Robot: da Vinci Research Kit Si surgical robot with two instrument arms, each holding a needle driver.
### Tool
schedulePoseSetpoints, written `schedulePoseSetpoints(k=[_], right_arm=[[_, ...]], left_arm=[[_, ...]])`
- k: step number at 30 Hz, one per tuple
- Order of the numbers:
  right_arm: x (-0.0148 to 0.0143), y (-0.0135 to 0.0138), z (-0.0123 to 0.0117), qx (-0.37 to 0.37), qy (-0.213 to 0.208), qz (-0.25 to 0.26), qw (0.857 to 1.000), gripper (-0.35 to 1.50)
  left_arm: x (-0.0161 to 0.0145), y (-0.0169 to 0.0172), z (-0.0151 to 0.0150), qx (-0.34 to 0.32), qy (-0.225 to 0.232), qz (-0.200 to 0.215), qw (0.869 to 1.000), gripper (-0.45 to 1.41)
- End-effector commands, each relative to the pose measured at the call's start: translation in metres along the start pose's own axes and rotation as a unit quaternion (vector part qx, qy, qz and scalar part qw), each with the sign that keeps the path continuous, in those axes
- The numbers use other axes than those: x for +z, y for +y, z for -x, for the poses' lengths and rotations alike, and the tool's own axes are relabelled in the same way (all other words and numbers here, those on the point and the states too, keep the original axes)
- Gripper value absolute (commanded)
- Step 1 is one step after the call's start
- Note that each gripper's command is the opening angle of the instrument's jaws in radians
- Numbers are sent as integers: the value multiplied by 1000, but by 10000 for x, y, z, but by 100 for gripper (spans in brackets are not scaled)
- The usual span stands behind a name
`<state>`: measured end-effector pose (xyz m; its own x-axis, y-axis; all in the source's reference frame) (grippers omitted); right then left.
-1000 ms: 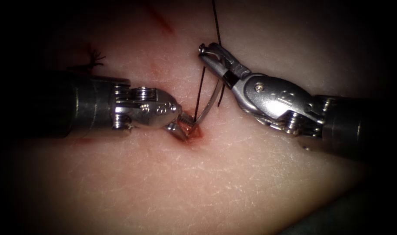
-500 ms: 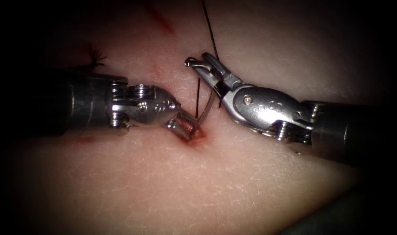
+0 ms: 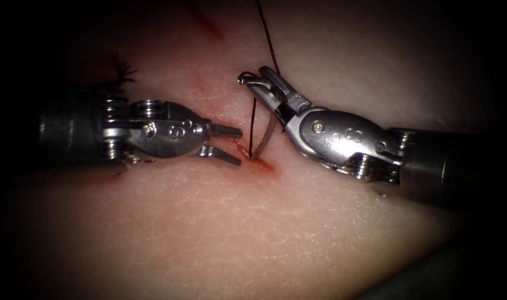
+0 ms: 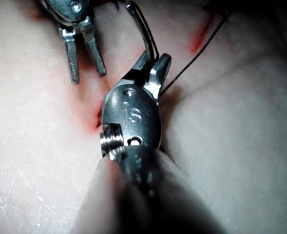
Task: Wound Closure
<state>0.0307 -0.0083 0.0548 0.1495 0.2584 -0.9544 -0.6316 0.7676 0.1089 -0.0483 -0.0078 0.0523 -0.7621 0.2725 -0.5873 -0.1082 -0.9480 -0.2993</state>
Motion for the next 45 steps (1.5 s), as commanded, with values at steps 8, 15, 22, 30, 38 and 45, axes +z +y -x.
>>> schedulePoseSetpoints(k=[8, 15, 22, 30, 38, 45], right_arm=[[7, -3, 4, 75, 16, -5, 997, -35], [4, 0, 5, 105, 17, -7, 994, -35], [-5, 8, 4, 119, 15, 0, 993, -35], [-4, 8, 5, 151, 20, 4, 988, -35], [-3, 9, 8, 195, 30, 5, 980, -35], [-4, 5, 15, 229, 13, -2, 973, -35]], left_arm=[[16, 36, 20, 5, 0, -21, 1000, 14], [31, 49, 30, 2, 4, -16, 1000, 5], [39, 48, 39, 2, 5, -17, 1000, 0], [40, 52, 42, 1, 6, -15, 1000, -3], [44, 57, 46, 0, 9, -14, 1000, -5], [42, 56, 48, 1, 12, -14, 1000, -6]])
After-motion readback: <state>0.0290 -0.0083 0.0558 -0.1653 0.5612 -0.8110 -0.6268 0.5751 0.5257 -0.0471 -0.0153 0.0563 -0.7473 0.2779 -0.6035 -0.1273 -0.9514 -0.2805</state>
